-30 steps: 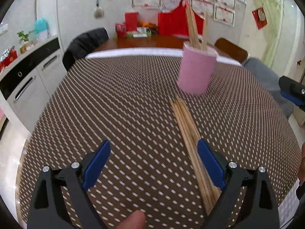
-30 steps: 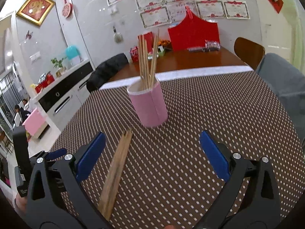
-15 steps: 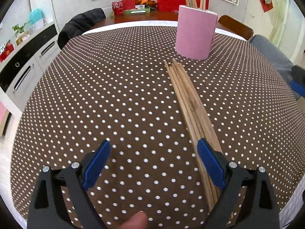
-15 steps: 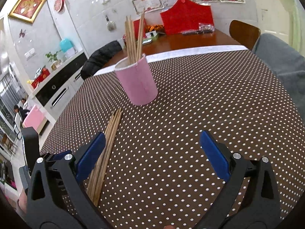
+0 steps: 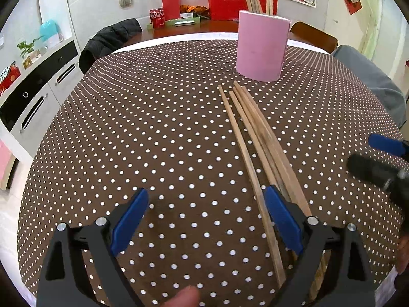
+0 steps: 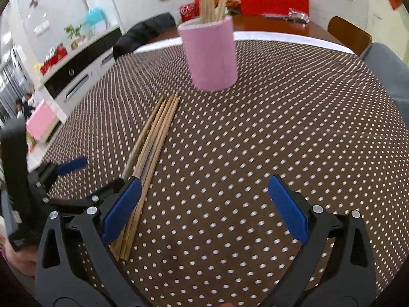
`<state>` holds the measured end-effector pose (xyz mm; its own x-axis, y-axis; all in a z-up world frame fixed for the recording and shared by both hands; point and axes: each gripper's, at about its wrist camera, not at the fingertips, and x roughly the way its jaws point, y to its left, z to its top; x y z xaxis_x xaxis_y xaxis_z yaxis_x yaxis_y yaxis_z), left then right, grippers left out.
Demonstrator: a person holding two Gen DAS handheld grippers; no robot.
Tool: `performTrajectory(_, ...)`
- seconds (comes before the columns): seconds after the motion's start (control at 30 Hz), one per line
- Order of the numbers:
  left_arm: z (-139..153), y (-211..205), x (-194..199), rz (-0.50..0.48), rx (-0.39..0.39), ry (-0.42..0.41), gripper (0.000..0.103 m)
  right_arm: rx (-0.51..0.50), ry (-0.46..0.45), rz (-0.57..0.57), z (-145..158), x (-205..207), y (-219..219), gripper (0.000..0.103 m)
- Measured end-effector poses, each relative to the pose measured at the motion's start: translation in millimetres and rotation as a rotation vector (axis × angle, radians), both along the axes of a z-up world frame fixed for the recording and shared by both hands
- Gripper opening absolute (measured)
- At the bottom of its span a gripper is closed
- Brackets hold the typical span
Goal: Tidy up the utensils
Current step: 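Move both tools back down to the loose chopsticks on the dotted cloth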
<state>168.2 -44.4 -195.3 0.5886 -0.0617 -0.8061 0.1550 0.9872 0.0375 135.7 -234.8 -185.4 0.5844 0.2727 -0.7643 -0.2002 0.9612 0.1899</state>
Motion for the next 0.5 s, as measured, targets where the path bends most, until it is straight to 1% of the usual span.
performTrajectory(0.13, 0, 7, 2, 0.005, -0.012, 0.006, 0.091, -0.050, 0.019, 0.016, -8, 0, 15, 0.097)
performTrajectory(0.2, 1, 8, 1, 0.004, 0.000, 0.002, 0.091, -0.082, 0.030, 0.035, -11, 0, 24, 0.097)
performTrajectory(0.27, 2, 10, 1, 0.009, 0.020, -0.006, 0.091, -0.092, 0.032, 0.047, -12, 1, 28, 0.097)
performTrajectory(0.37, 2, 16, 3, 0.008, 0.017, -0.005, 0.091, -0.139, 0.051, 0.047, -20, 4, 35, 0.097)
performTrajectory(0.5, 4, 23, 5, 0.013, 0.018, -0.009, 0.091, -0.143, 0.062, 0.043, -23, 9, 41, 0.097)
